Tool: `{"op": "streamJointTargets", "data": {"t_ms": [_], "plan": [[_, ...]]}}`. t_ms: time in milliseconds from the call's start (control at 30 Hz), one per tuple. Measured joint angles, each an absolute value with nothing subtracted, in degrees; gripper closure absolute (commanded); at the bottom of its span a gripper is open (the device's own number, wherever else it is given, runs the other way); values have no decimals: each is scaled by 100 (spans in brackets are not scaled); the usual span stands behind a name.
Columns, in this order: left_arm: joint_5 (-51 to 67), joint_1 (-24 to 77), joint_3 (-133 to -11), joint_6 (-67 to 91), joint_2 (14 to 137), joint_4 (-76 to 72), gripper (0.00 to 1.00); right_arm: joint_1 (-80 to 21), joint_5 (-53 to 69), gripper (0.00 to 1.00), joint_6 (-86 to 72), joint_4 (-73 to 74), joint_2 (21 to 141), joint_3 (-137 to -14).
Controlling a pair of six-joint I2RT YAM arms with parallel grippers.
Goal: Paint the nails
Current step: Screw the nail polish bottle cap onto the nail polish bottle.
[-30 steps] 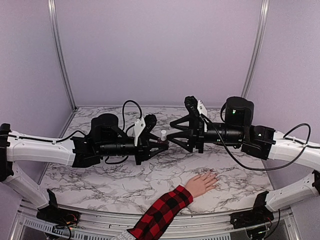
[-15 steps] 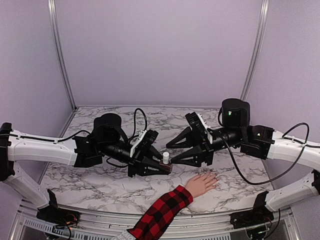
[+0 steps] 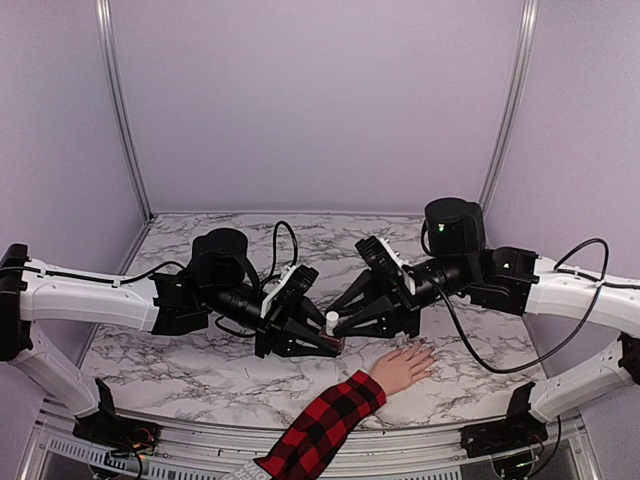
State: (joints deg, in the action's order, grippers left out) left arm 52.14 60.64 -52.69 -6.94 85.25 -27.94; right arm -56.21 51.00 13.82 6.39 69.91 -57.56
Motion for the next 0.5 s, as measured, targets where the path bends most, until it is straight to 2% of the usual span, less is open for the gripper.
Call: {"op": "streamJointTargets", "data": {"t_ms": [500], "plan": [[5098, 6058, -5271, -819, 8525, -2727, 100, -5636, 5081, 91, 1422, 799, 7024, -5798]]}}
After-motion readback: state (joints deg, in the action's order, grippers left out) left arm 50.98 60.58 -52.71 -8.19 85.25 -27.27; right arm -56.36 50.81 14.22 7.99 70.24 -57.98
